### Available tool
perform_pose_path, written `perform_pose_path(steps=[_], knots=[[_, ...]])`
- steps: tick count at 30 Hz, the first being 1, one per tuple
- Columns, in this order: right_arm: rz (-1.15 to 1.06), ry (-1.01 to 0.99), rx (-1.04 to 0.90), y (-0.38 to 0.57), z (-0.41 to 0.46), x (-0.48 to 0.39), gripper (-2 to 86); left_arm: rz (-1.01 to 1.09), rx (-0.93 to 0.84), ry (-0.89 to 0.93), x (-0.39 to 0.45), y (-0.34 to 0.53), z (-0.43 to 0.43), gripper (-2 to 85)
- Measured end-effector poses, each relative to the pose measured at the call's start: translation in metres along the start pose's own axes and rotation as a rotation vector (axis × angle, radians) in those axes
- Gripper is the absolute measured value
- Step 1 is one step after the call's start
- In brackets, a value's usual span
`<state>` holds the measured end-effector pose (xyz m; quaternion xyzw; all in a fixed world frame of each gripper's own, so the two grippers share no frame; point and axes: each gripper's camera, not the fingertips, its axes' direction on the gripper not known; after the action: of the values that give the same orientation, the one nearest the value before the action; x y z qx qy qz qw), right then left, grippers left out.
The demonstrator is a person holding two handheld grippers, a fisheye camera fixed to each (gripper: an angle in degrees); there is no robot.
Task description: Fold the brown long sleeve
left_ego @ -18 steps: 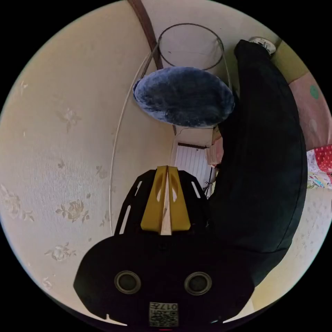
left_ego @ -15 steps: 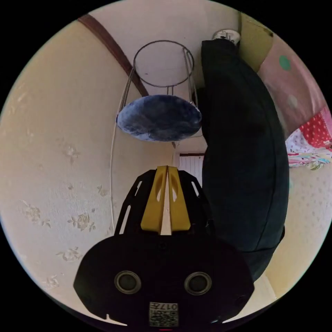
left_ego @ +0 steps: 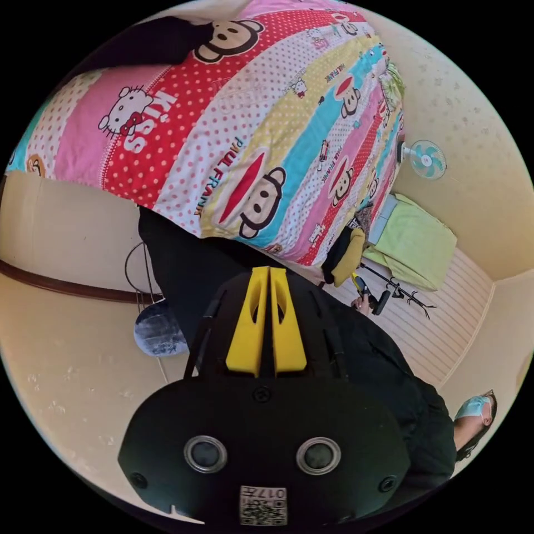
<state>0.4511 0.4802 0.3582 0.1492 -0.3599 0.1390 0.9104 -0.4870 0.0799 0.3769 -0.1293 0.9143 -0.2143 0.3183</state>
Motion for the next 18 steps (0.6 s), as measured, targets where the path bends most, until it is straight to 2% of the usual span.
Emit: perform_pose_path(steps=[2,6,9,12,13,16,18], knots=[[0.129,0.020,0.068,-0.005,-0.016,0.057,9.2,0.017,0.024,0.014,0.010,0.020,0.019,-0.6],[0.344,-0.128,0.168,-0.010,-0.021,0.160,10.5,0.011,-0.022,-0.084,0.009,0.060,0.062,-0.6],[0.385,-0.259,0.099,-0.016,0.003,0.187,7.8,-0.047,-0.076,-0.186,-0.006,0.078,0.080,-0.6],[0.401,-0.232,0.108,-0.014,-0.006,0.177,3.5,-0.068,-0.056,-0.234,-0.017,0.085,0.078,-0.6],[0.381,-0.238,0.125,-0.013,-0.015,0.171,3.2,-0.076,-0.038,-0.244,-0.021,0.085,0.075,-0.6],[0.095,-0.528,0.328,0.008,-0.085,0.115,2.0,-0.080,0.008,-0.233,-0.028,0.081,0.070,-0.6],[-0.197,-0.728,0.379,0.028,-0.130,0.039,1.7,-0.063,0.041,-0.212,-0.029,0.076,0.068,-0.6]])
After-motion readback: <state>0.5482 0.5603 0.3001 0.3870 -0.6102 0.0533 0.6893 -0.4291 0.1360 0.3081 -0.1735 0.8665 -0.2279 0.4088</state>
